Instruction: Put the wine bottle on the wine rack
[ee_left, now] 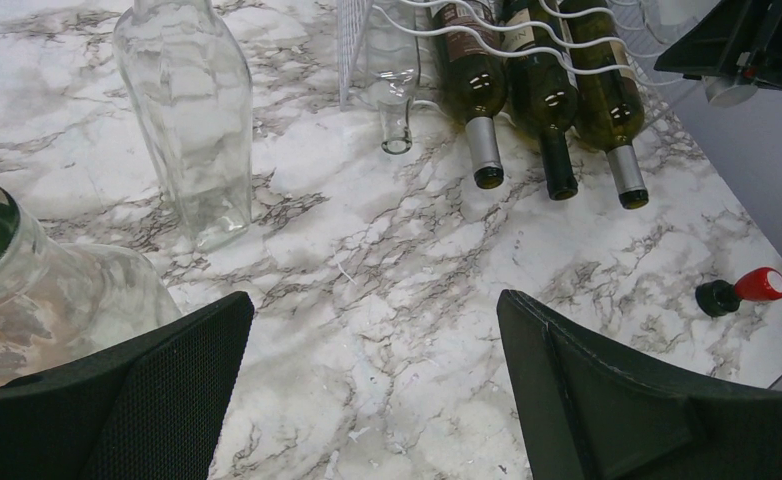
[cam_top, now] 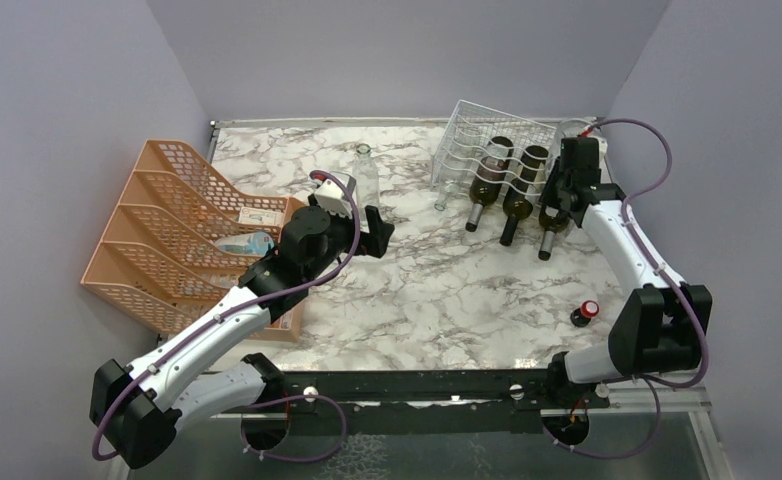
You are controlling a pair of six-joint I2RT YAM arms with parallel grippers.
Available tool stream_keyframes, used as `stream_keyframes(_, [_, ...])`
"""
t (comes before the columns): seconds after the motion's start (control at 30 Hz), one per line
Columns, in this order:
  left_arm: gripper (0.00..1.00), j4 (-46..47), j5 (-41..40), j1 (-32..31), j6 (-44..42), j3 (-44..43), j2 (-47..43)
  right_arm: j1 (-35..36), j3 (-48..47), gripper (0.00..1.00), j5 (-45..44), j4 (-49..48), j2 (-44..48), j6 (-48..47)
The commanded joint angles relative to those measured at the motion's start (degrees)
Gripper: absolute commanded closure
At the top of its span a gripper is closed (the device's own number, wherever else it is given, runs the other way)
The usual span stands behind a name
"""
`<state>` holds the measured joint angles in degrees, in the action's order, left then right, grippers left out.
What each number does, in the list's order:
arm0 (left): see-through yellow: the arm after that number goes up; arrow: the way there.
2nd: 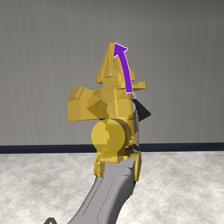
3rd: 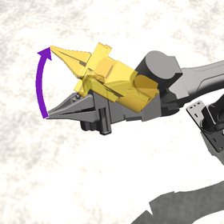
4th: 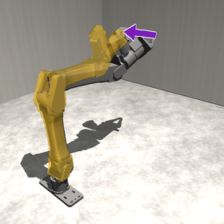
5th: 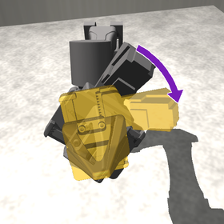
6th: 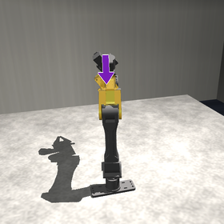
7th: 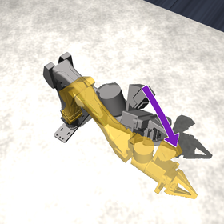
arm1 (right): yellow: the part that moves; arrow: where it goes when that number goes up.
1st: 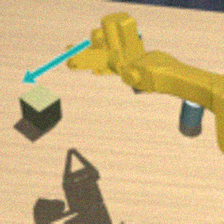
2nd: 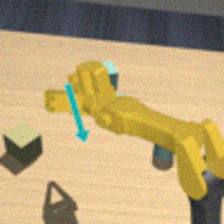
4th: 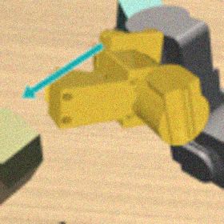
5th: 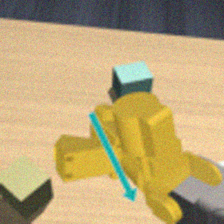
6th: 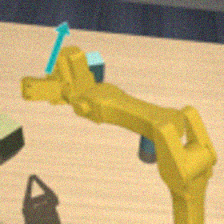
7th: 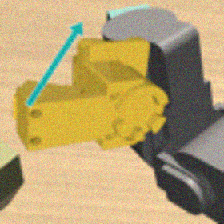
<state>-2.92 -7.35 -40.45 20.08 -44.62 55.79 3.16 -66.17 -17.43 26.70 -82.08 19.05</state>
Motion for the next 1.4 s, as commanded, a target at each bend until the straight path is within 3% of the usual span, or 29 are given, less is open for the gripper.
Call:
stream_keyframes(0.0, [0.01, -0.5, 1.6, 0.4, -0.6, -2.9, -0.1, -1.7, -7.3, 0.99, 2.3, -9.7, -0.8, -1.1])
stream_keyframes(0.4, [0.01, -0.7, 2.0, 0.4, -0.5, -2.9, 0.4, -7.0, -12.1, 0.99, 8.5, -6.6, -7.6, -3.5])
stream_keyframes(0.8, [0.01, -1.1, 2.7, 0.4, -0.8, -2.9, 0.3, -7.8, -13.7, 0.75, 8.3, -4.9, -11.7, -5.3])
stream_keyframes(1.07, [0.01, -0.9, 2.7, 0.4, -0.8, -2.9, 0.3, -7.8, -12.4, 0.87, 8.6, -3.6, -9.8, -5.0])
stream_keyframes(1.37, [0.01, -0.5, 3.0, 0.4, -0.7, -2.6, 0.3, -7.8, -8.4, 0.86, 7.5, -1.2, -5.1, -5.0])
